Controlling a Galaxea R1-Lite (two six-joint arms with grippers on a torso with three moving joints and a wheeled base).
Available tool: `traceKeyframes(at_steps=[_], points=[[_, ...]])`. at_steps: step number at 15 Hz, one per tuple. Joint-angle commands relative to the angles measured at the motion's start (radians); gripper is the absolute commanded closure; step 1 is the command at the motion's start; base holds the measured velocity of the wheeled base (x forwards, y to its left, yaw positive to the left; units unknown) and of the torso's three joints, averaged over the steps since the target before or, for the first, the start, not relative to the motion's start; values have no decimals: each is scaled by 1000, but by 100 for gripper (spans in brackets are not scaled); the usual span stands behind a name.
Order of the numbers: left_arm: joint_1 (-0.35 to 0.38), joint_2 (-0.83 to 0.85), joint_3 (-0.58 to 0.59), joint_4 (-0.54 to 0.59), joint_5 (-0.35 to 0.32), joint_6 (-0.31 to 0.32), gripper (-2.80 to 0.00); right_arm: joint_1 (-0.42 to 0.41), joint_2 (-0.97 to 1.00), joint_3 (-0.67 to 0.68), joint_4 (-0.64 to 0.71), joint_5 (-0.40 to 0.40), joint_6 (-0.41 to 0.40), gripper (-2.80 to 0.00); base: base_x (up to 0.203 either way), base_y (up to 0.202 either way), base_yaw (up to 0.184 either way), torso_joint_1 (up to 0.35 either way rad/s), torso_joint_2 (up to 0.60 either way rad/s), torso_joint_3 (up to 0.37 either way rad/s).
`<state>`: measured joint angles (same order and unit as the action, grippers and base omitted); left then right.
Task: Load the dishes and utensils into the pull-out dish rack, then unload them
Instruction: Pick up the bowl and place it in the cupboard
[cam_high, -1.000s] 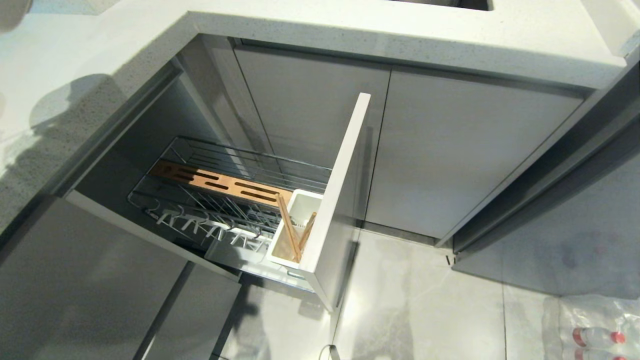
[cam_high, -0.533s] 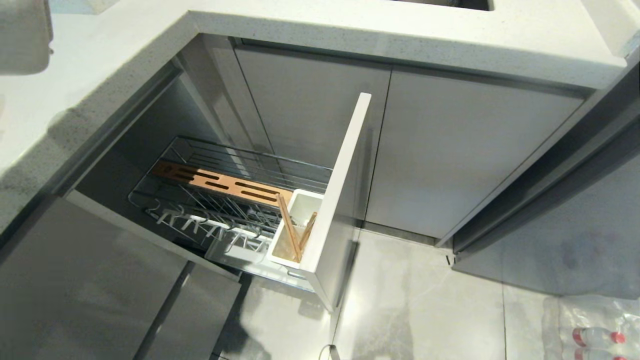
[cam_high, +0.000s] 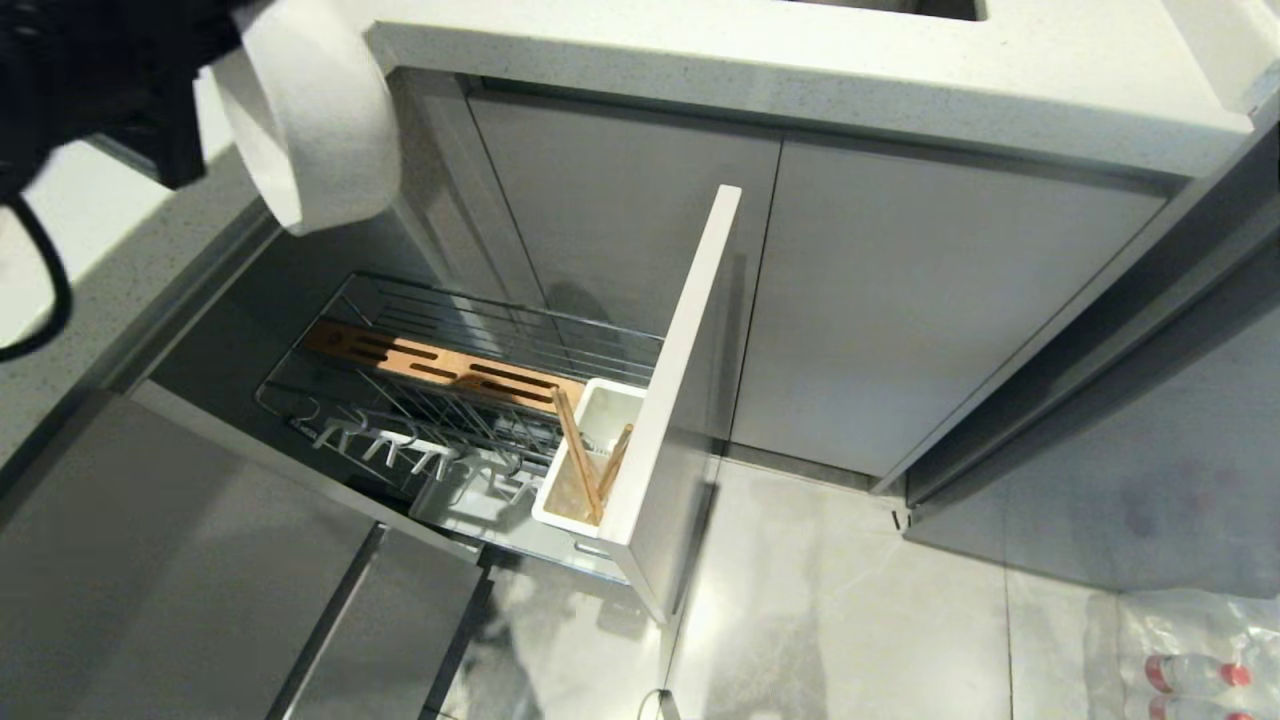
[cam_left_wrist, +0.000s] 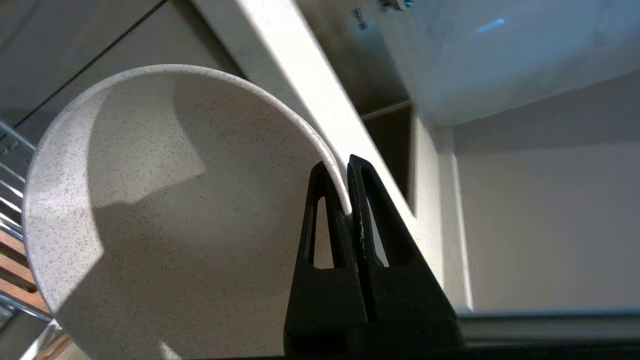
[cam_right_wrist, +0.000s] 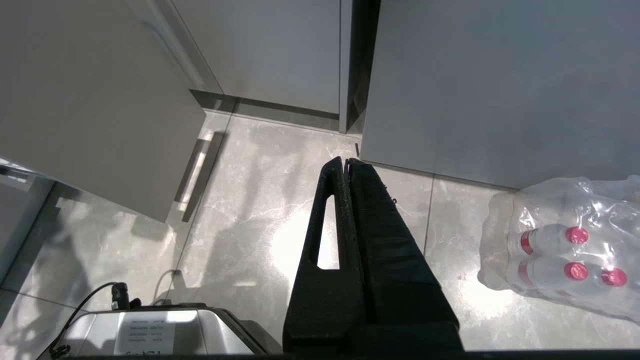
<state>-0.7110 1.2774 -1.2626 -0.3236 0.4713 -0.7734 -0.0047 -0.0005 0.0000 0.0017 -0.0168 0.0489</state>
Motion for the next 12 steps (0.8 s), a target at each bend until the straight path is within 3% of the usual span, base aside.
traceKeyframes(at_steps=[1,5,9,12], points=[[6,134,0,-30,23,-17,0,0,0,2,0,0,0,0,0,0,0,0,0,0],[56,314,31,-272,78,-87,0,0,0,2,0,0,0,0,0,0,0,0,0,0],[93,445,110,-548,74,-97,0,0,0,2,0,0,0,0,0,0,0,0,0,0],[125,527,130,-659,72,-97,0,0,0,2,0,0,0,0,0,0,0,0,0,0]])
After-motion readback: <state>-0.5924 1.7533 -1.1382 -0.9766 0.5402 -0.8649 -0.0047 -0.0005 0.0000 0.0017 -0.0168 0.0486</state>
